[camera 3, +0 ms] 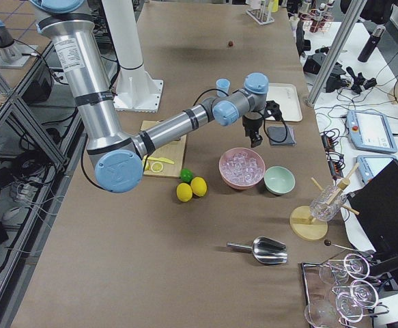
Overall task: Put ice and strawberries in cup
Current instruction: 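Lower the right gripper into the ice and grasp a cube, then carry the ice cube with the right gripper over the blue cup, then open the right gripper to drop the ice into the cup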
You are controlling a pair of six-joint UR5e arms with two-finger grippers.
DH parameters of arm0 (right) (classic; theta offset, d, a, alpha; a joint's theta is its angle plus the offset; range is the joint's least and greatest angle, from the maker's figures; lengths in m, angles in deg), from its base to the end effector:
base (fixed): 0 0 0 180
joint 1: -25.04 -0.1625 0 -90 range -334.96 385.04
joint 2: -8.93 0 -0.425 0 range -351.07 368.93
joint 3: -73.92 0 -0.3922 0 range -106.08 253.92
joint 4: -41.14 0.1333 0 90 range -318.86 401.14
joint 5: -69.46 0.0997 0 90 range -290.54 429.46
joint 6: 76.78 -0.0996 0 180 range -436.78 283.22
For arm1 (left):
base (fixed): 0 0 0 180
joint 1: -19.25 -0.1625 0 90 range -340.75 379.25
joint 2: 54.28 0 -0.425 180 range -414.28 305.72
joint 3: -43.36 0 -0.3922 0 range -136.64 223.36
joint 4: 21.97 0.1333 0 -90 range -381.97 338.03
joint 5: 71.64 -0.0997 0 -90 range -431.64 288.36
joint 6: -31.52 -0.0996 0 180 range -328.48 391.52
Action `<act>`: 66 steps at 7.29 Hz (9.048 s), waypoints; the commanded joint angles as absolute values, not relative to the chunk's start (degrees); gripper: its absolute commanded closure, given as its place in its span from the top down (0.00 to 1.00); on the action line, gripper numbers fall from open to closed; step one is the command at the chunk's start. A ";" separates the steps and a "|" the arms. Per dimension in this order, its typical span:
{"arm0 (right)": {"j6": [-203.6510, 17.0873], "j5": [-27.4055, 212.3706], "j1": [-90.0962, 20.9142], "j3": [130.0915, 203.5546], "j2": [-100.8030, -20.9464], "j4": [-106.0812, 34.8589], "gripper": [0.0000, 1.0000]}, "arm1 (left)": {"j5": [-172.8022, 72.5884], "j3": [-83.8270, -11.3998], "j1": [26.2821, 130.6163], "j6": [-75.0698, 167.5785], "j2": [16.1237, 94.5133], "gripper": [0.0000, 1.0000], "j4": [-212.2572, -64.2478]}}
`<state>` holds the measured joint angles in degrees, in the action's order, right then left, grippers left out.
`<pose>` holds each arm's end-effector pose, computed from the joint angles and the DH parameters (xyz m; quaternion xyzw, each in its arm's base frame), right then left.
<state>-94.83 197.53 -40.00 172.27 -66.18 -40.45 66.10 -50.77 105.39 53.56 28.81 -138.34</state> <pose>-0.1862 -0.5703 0.4329 0.1248 -0.3864 -0.1436 0.9025 -0.0286 -0.4618 0.6249 0.0934 0.4279 -0.0597 0.8970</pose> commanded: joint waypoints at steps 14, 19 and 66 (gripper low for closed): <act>-99.37 195.59 -37.19 160.31 -67.18 -26.19 0.69 | 66.08 -50.42 105.47 53.67 27.55 0.98 -140.80; -99.54 195.50 -36.57 160.05 -67.44 -25.57 0.69 | 66.08 -50.51 105.47 53.67 27.46 0.98 -140.89; -137.34 172.73 -4.14 155.57 -27.54 -43.68 0.15 | 66.08 -49.19 105.39 53.67 27.99 0.98 -140.80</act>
